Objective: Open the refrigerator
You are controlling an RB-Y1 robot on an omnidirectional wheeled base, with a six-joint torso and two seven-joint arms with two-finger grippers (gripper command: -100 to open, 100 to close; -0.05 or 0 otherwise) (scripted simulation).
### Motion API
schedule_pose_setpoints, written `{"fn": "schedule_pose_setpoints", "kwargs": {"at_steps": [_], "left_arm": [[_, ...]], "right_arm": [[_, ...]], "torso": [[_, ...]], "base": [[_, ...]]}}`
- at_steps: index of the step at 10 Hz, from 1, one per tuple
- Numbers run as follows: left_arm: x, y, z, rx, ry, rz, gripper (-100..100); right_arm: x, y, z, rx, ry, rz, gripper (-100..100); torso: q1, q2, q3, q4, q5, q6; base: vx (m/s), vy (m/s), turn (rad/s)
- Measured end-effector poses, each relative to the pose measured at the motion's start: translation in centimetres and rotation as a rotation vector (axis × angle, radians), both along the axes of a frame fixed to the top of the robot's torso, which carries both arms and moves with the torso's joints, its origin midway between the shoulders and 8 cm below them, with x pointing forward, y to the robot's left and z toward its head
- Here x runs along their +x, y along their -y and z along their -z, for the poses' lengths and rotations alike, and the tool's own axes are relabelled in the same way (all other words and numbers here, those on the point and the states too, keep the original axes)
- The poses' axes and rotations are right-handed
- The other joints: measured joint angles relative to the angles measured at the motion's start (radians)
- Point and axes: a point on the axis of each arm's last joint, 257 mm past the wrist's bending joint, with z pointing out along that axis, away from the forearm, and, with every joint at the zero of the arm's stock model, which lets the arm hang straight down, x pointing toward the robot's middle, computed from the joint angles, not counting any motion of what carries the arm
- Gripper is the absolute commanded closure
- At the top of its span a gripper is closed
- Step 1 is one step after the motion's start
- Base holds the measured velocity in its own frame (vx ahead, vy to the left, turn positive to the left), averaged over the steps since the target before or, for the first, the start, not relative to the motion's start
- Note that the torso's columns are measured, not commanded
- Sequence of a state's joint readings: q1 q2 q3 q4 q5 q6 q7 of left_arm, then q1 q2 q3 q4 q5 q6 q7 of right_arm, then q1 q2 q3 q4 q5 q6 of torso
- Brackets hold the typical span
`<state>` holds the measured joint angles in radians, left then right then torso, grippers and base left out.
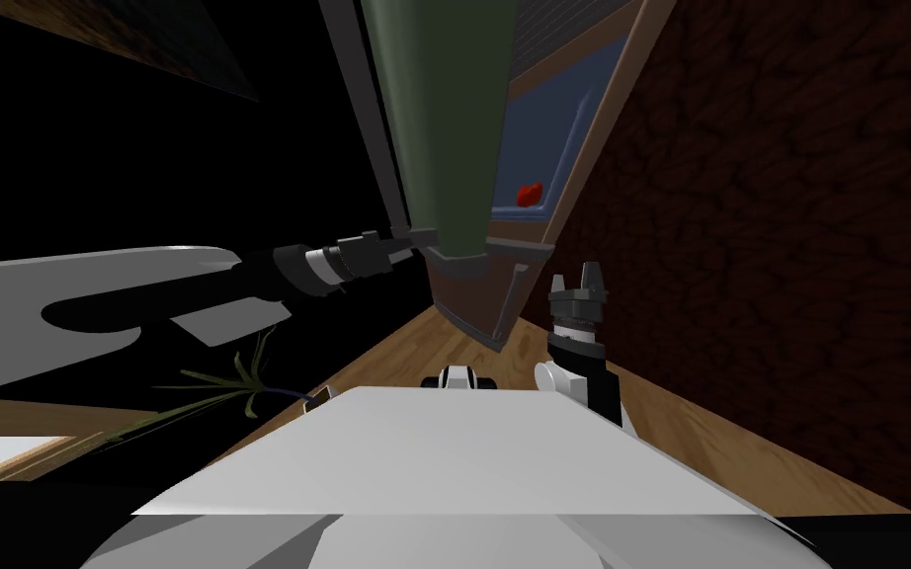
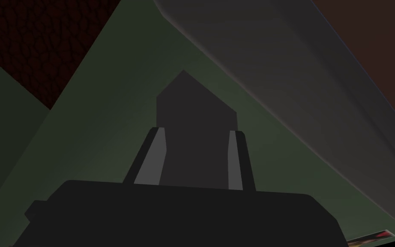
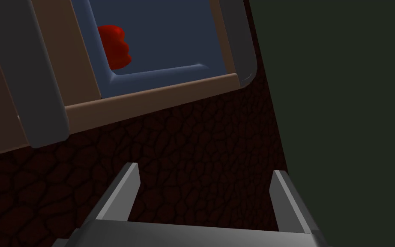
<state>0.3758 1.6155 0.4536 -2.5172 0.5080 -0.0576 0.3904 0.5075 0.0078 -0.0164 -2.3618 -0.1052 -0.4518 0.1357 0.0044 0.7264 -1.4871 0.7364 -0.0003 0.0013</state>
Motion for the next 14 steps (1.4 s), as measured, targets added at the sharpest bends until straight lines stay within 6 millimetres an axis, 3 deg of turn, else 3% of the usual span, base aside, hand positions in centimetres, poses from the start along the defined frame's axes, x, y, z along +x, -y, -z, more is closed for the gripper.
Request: {"fn": "schedule_pose_setpoints", "kwargs": {"at_steps": [8,11,14], "left_arm": [[-3.3,3.0,0.1,0.000,-0.004,0.117,100],[-4.7,4.1,0.1,-0.002,-0.013,0.164,100],[-6.1,5.1,0.1,-0.002,-0.011,0.209,100]], "right_arm": [[0.0,0.0,0.0,0.000,0.000,0.000,0],[0.0,0.0,0.0,0.000,0.000,0.000,0],[0.0,0.0,0.0,0.000,0.000,0.000,0]], "torso": [[-0.015,-0.008,-0.007,-0.003,-0.004,0.001],[0.001,-0.006,-0.006,-0.001,0.000,0.001],[-0.007,-0.006,-0.006,-0.003,-0.002,0.000]], "base": [[0.024,0.247,-0.033],[0.034,0.250,-0.041],[0.021,0.302,-0.044]]}}
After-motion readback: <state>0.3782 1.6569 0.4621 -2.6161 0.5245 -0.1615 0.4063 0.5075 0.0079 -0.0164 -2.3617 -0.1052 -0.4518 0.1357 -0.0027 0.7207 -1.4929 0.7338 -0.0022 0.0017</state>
